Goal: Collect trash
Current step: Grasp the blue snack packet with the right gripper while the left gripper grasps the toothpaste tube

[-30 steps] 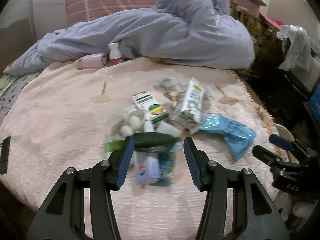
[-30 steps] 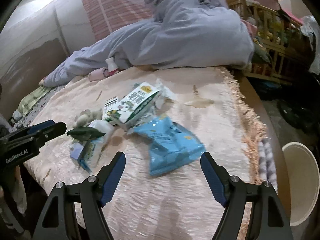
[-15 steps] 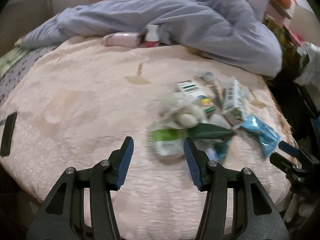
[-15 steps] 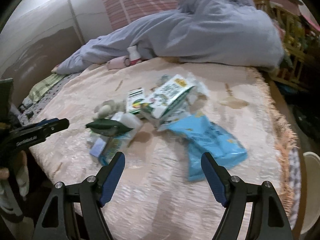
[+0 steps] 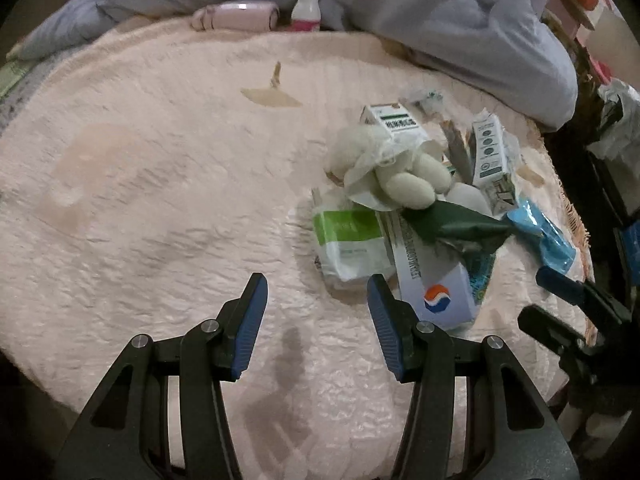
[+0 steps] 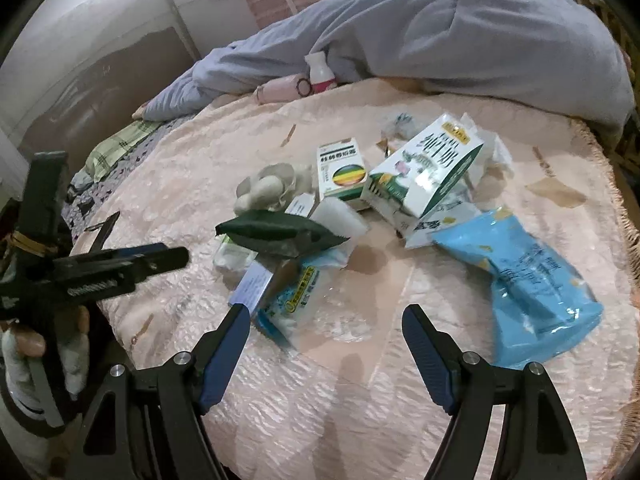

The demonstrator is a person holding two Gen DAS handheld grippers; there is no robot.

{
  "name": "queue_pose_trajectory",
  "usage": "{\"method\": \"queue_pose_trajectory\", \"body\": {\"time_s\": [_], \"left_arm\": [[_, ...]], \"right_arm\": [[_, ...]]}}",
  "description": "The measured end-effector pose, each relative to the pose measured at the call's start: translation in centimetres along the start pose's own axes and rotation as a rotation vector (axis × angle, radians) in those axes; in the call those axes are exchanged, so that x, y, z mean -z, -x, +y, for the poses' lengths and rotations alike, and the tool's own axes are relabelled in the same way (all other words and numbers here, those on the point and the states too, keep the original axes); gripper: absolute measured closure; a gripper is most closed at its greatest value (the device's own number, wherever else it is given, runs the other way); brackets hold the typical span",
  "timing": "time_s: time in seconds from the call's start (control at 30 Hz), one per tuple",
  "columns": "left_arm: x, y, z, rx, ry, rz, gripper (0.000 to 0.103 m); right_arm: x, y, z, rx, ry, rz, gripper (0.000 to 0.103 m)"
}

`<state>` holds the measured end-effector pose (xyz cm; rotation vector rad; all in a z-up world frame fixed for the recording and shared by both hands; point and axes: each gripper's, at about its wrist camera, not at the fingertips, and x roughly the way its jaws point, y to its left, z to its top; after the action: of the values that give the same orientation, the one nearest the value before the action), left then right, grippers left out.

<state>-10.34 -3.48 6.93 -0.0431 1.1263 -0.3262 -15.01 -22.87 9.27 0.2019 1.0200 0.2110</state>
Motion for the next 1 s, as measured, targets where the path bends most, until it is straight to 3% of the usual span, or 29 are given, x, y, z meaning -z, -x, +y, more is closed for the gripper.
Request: {"method": "queue_pose_trajectory", "body": {"time_s": [0.13, 0.3, 0.4, 0.5, 0.57, 0.6, 0.7, 1.0], "left_arm": [[-0.9, -1.9, 0.5, 0.032, 0.046, 0.029, 0.053], [-1.7, -3.3, 0.5, 0.048, 0.060, 0.032, 0.053], [-2.2, -4.4, 0.2, 0.060, 0.055, 0.041, 0.053], [-2.4, -5.4, 0.0, 0.086, 0.066, 0.049, 0.054], [-2.4, -5.5, -0.2, 0.105, 0.065, 0.039, 0.065], [-2.3, -5.5, -0.3, 0.109, 0.064, 0.042, 0.076], [-2.2, -5.1, 0.0, 0.142, 0.076, 0.042, 0.088], [-1.1, 0.4, 1.2, 0.127, 0.066, -0.018, 0.092]], "right_arm": [[-0.1, -0.7, 0.0, 0.017, 0.003, 0.014, 0.027], [-0.7, -1.9, -0.5, -0.035, -0.037, 0.005, 0.028], [-1.2, -3.5, -0.4, -0.044, -0.042, 0.021, 0.046], [-1.3, -5.4, -0.6, -0.082, -0.074, 0.052, 0.058], [-1.1, -6.3, -0.7, -0.123, -0.099, 0.068, 0.068], [-0.9, -6.5, -0.7, -0.141, -0.103, 0.071, 0.074], [-0.6, -5.7, -0.2, -0.132, -0.064, 0.052, 0.077], [0.7, 0.8, -2.5, -0.087, -0.044, -0.026, 0.077]]}}
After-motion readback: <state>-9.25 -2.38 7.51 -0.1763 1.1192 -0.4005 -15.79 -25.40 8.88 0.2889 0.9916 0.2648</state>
